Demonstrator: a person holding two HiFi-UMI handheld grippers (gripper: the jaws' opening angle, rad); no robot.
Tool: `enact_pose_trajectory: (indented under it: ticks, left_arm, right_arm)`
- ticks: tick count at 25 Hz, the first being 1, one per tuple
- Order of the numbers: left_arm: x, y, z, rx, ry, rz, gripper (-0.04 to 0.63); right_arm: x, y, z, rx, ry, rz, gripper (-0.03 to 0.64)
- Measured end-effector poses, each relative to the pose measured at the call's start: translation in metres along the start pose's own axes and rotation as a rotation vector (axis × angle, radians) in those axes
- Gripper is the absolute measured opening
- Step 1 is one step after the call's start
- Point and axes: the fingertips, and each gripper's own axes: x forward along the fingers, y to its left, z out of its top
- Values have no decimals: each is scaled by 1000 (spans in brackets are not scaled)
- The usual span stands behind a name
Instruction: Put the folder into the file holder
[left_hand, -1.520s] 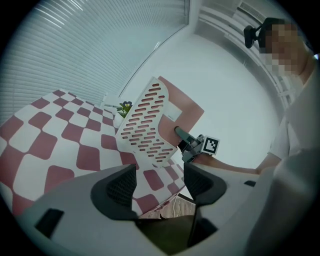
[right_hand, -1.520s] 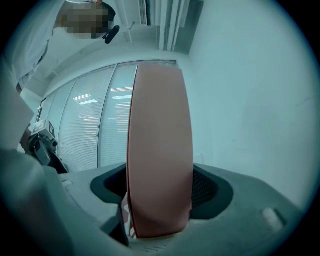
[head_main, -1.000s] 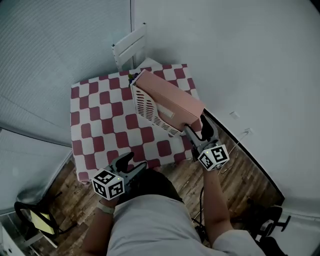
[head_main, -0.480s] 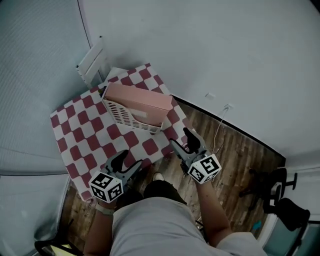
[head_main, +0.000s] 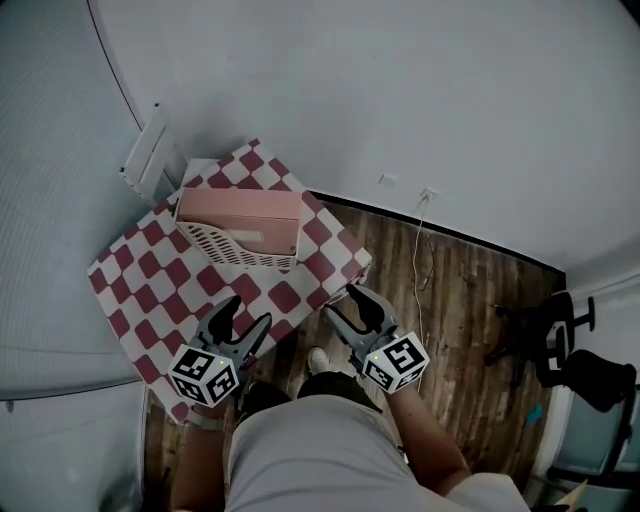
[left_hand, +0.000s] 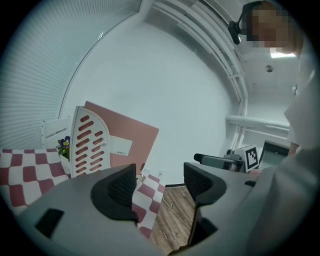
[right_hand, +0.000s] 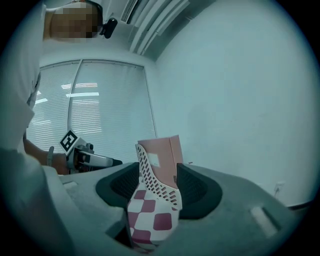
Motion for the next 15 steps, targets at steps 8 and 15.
enact_pose_trajectory:
  ticks: [8, 15]
  left_arm:
    - [-6, -7, 6, 65, 4, -11, 291]
    - [-8, -12, 4, 64, 18, -33, 291]
  right_arm:
    - [-19, 16, 5, -8, -3, -47, 229]
    - [-27, 20, 2, 22, -3, -86, 229]
